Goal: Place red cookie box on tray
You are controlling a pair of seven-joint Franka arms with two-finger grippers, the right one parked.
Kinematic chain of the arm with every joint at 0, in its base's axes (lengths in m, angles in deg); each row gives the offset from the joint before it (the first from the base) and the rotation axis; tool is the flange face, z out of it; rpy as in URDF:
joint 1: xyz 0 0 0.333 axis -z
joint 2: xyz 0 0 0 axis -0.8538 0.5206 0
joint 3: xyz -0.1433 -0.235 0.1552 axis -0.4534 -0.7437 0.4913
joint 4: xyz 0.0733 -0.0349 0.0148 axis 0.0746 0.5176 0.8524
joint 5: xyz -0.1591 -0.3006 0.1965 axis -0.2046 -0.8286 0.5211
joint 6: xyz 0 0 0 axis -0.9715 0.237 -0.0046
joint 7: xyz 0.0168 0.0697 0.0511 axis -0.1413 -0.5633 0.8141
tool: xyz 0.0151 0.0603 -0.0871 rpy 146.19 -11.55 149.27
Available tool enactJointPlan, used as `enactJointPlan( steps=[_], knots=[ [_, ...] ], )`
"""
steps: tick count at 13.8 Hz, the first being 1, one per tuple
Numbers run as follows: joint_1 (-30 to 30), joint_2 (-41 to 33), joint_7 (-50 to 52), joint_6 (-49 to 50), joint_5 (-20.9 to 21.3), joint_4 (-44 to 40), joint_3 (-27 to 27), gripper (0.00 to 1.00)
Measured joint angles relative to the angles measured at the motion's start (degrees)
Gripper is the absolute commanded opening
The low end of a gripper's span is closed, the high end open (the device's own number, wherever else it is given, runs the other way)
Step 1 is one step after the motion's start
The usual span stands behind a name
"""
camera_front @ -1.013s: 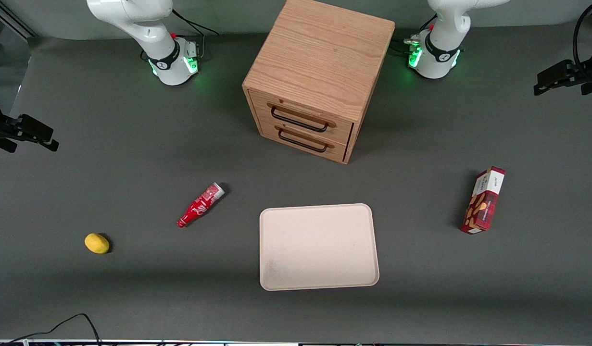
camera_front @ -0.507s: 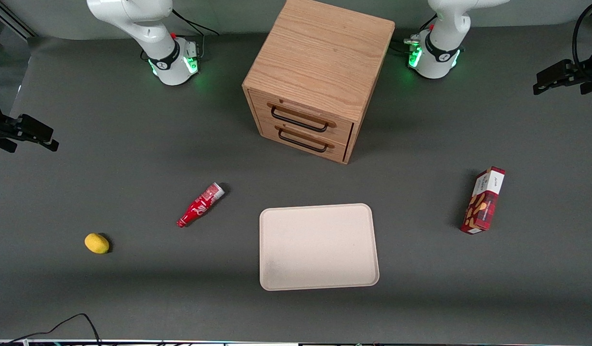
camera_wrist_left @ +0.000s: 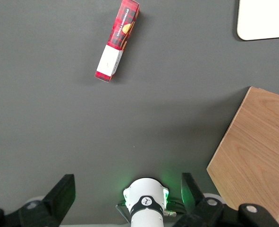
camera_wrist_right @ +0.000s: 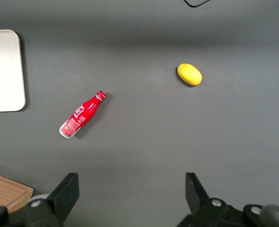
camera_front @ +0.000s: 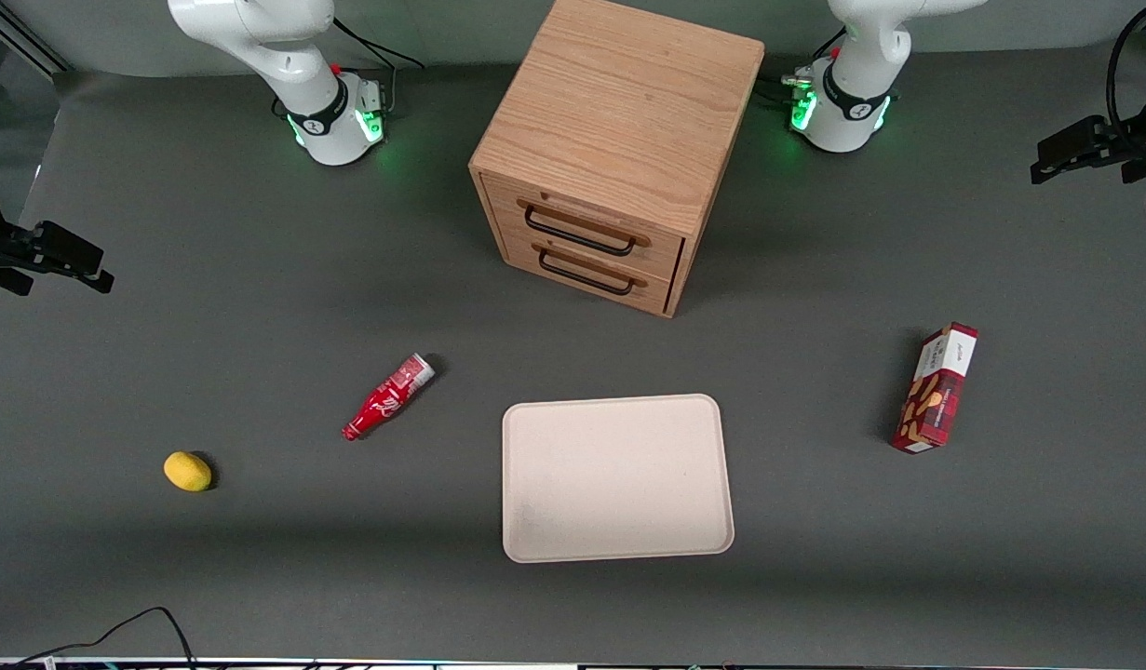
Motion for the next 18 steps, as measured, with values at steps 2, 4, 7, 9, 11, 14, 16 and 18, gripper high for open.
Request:
enactJointPlan(
  steps=[2, 4, 7, 9, 11, 14, 16, 18],
  knots=[
    [0.0, 0.0, 0.0, 0.0, 0.0, 0.0, 0.0, 1.00],
    [0.0, 0.0, 0.0, 0.0, 0.0, 0.0, 0.0, 1.00],
    [0.0, 0.0, 0.0, 0.0, 0.0, 0.0, 0.0, 1.00],
    [0.0, 0.0, 0.0, 0.0, 0.0, 0.0, 0.0, 1.00],
    [0.0, 0.0, 0.0, 0.0, 0.0, -0.1, 0.0, 1.00],
    [-0.1, 0.0, 0.0, -0.3, 0.0, -0.5, 0.3, 1.00],
    [-0.3, 0.7, -1.1, -0.9, 0.0, -2.0, 1.2, 1.00],
    [-0.5, 3.1, -5.4, -1.3, 0.0, -4.2, 2.7, 1.00]
  ],
)
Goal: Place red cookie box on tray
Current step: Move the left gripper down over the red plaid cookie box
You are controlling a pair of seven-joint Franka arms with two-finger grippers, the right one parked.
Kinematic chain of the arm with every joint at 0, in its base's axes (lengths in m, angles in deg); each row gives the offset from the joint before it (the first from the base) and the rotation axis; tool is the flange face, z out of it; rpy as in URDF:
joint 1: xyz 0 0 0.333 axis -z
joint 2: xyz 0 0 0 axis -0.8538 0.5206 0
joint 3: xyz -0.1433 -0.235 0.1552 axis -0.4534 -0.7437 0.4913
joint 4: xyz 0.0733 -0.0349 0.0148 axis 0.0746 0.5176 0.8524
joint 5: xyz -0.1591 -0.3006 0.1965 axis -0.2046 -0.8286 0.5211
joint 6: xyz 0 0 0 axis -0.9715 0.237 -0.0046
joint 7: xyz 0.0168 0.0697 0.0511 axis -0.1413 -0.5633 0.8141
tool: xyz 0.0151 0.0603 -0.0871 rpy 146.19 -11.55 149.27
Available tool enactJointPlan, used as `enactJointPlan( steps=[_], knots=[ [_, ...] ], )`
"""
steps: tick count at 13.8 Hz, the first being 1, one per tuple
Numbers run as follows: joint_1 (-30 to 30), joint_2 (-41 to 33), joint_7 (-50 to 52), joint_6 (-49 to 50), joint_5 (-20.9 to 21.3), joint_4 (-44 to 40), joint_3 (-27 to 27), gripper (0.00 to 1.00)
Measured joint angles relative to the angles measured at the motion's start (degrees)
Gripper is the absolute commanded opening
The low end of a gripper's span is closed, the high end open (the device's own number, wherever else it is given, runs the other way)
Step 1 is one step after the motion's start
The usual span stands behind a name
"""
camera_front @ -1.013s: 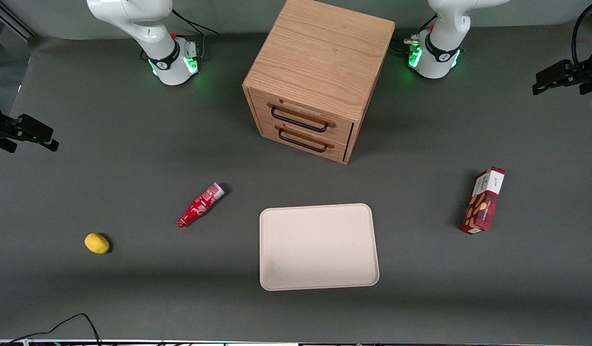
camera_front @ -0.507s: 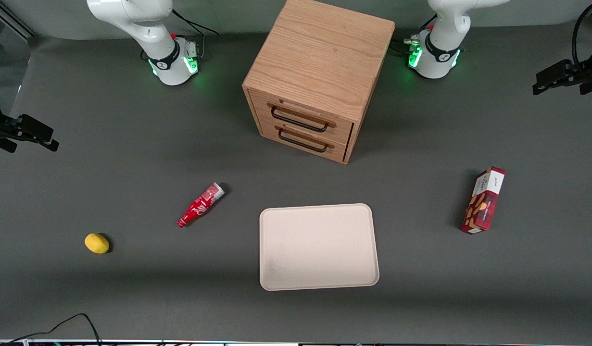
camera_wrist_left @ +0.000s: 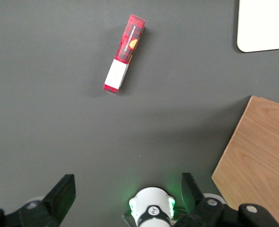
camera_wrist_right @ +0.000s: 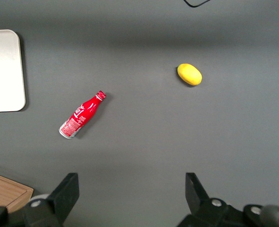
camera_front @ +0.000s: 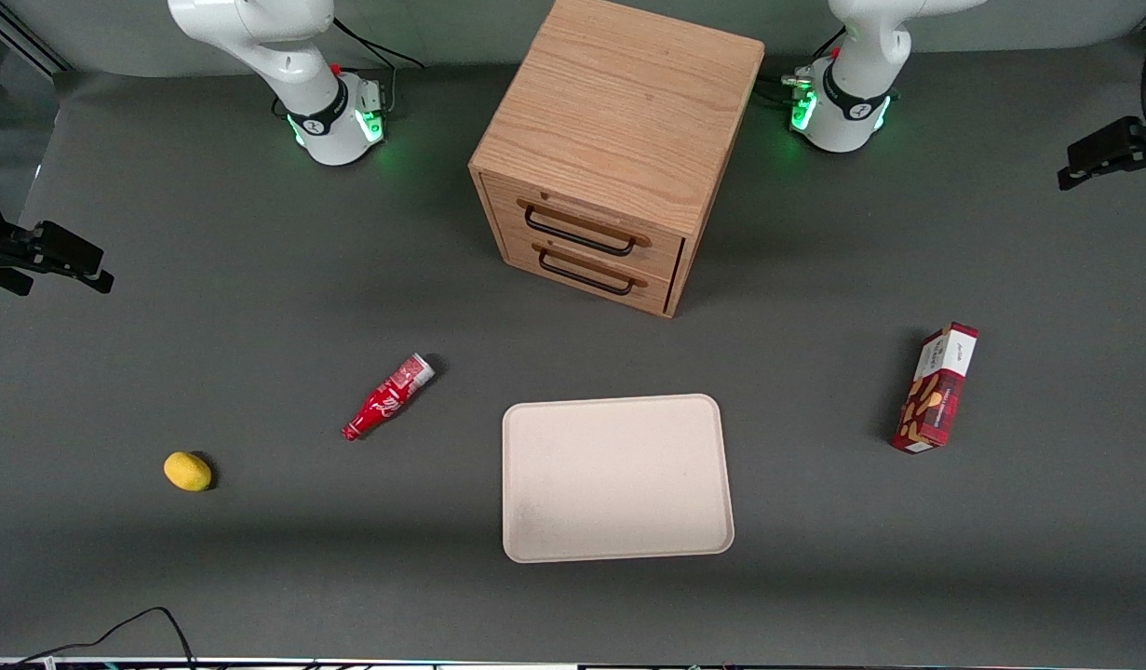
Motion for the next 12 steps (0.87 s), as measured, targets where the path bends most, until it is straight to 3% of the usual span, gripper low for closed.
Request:
enactJointPlan(
  steps=[7, 12],
  knots=[
    [-0.5, 19.4, -19.9, -13.4, -0.2, 0.0, 2.7, 1.00],
    [-1.1, 25.8, -23.6, -33.2, -2.3, 11.3, 2.8, 1.00]
  ],
)
